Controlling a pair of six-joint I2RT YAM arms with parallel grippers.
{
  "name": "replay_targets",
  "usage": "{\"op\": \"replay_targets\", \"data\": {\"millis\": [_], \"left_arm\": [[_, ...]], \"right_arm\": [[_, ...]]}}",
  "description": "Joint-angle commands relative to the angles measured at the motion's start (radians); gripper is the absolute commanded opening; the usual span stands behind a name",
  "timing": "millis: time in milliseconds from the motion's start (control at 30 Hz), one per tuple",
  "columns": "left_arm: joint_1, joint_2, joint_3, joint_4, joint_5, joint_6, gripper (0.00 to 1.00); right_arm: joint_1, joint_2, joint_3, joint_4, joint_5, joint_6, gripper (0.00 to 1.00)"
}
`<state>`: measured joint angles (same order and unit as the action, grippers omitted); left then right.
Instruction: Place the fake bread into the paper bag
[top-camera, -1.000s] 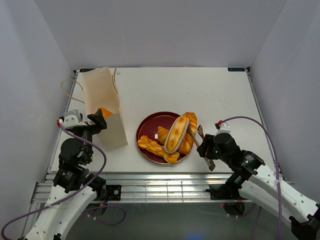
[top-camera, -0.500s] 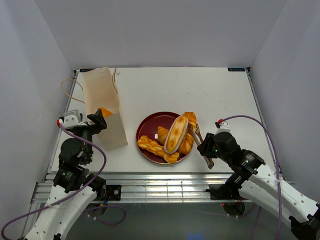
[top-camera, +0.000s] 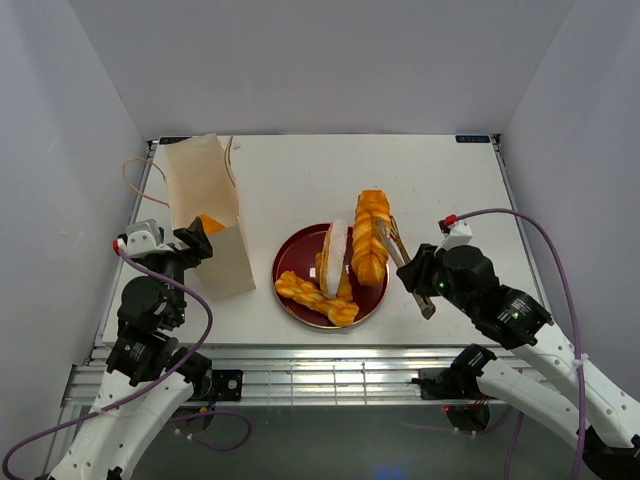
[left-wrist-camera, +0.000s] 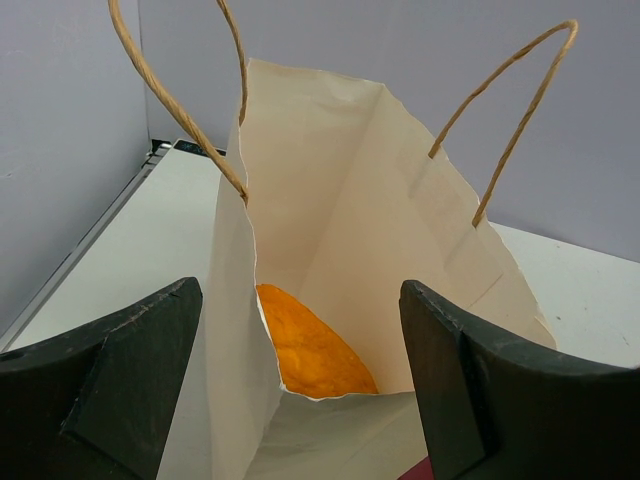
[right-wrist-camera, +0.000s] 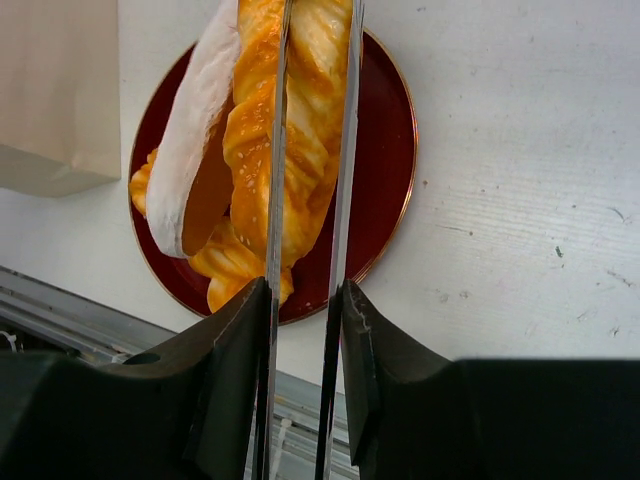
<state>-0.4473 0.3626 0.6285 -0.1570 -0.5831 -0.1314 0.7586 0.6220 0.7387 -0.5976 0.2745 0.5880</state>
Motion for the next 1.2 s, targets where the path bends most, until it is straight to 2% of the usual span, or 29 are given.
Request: {"op": "replay_targets", "data": {"millis": [0,600,733,833,967,1167], "left_arm": [[-0.004,0.003,0.014,-0.001,-0.007,-0.004,0.90],[-0.007,0.006,0.013,-0.001,-0.008,-0.002,0.90],[-0.005,0.004,0.013,-0.001,-0.009,-0.004,0.90],[-0.005,0.001,0.013,-0.001,-0.018,-0.004,0.90],[-0.005,-0.007,0.013,-0.001,-0.027,-0.004,0.90],[-0.005,-0.022,0.008,0.002,-0.047,-0.002,0.90]], "right_arm": [[-0.001,0.002,0.088,0.030,0.025,-0.054,0.22],[-0.001,0.004,0.231,0.028,0.037,-0.158,0.20],[-0.001,0.004,0.272,0.071,0.017,-0.197,0.21],[-0.001,0.022,0.295,0.148,-0.055,-0.234,0.20],[-0.001,0.079,0.333,0.269,-0.223,-0.286,0.22],[0.001,0.272,0.523,0.395,-0.452,-0.364,0.28]]}}
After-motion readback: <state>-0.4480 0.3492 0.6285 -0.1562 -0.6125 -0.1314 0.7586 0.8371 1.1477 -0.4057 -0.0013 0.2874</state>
